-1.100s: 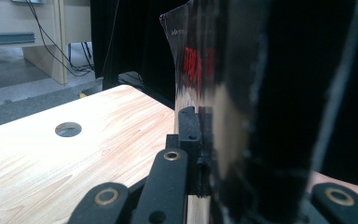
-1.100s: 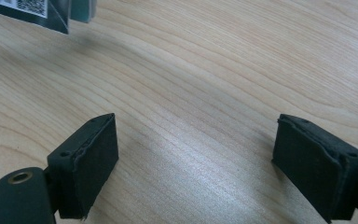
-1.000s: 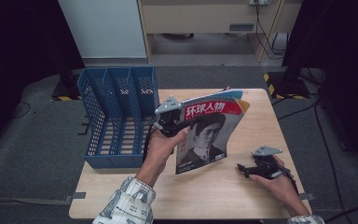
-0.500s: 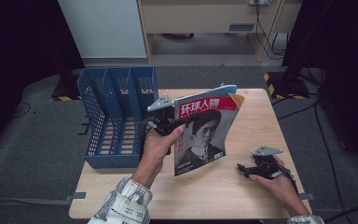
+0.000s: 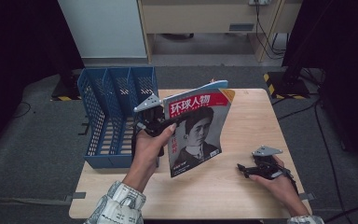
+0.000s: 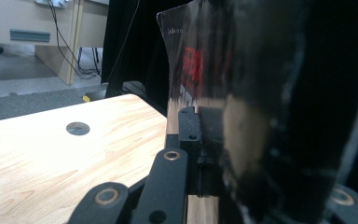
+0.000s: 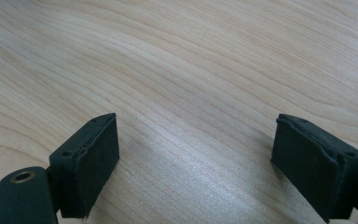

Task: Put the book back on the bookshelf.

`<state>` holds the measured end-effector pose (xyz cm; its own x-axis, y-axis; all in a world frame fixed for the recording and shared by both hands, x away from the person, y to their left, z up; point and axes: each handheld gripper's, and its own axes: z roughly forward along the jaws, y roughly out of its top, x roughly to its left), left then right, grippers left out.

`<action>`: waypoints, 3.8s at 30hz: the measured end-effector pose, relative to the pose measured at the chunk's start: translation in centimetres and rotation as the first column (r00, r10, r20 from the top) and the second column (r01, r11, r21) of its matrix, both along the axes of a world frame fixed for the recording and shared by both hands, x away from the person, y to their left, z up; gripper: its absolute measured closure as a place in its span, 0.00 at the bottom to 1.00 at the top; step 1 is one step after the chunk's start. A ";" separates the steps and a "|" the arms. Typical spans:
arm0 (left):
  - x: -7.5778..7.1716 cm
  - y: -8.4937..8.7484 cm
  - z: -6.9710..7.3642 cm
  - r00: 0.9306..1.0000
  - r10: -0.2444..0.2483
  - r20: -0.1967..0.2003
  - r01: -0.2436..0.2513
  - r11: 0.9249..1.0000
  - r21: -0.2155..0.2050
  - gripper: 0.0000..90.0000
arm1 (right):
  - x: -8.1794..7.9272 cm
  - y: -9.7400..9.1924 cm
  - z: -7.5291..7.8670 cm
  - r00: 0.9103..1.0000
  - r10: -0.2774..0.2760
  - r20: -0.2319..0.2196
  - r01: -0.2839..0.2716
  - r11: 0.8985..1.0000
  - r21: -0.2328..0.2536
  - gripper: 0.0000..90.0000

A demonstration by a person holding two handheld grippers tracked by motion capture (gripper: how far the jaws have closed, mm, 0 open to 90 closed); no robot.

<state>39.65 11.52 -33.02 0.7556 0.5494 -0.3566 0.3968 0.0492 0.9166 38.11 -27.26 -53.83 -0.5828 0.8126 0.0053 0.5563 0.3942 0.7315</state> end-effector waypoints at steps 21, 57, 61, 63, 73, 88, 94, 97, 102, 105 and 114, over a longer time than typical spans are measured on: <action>-0.4 2.0 -0.3 1.000 0.013 0.001 -0.013 1.000 -0.012 0.96 | -0.1 0.0 0.0 1.000 0.002 -0.001 -0.002 1.000 0.003 0.18; -1.0 6.5 0.7 0.997 0.075 0.003 -0.074 0.996 -0.049 0.96 | -0.1 0.0 0.0 1.000 0.002 0.000 -0.002 1.000 0.001 0.18; -1.0 7.1 0.9 0.996 0.088 0.001 -0.088 0.995 -0.053 0.96 | -0.1 0.0 0.0 1.000 0.003 -0.001 -0.003 1.000 0.002 0.18; -1.0 7.5 0.9 0.996 0.093 0.002 -0.093 0.994 -0.053 0.96 | -0.1 0.0 0.0 1.000 0.003 0.000 -0.003 1.000 0.002 0.18; -1.2 9.4 0.7 0.992 0.125 -0.008 -0.126 0.990 -0.058 0.96 | 0.0 0.0 0.0 1.000 0.001 0.000 -0.001 1.000 0.001 0.18; -1.5 11.8 0.5 0.986 0.165 -0.024 -0.166 0.981 -0.101 0.96 | 0.0 0.0 0.0 1.000 0.000 -0.001 0.000 1.000 0.000 0.18; -1.4 12.5 0.2 0.983 0.179 -0.037 -0.182 0.976 -0.119 0.96 | 0.0 0.0 0.0 1.000 0.000 0.000 0.000 1.000 0.000 0.18; -1.5 12.8 0.1 0.982 0.185 -0.040 -0.189 0.974 -0.126 0.96 | 0.0 0.0 0.0 1.000 0.000 0.001 0.000 1.000 0.000 0.18; -1.5 13.5 0.0 0.980 0.193 -0.044 -0.197 0.971 -0.135 0.96 | 0.0 0.0 0.0 1.000 -0.001 0.000 0.001 1.000 0.000 0.18; -1.6 13.9 -0.1 0.979 0.199 -0.047 -0.203 0.969 -0.143 0.96 | 0.0 0.0 0.0 1.000 0.000 -0.001 0.000 1.000 0.000 0.18; -2.3 14.9 0.4 0.977 0.212 -0.039 -0.215 0.964 -0.155 0.96 | 0.0 0.0 0.0 1.000 -0.001 0.000 0.001 1.000 0.000 0.18</action>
<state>37.34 26.37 -32.67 0.6178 0.6328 -0.4668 0.3815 0.2779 0.8816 38.09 -27.30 -53.81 -0.5823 0.8129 0.0054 0.5562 0.3936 0.7319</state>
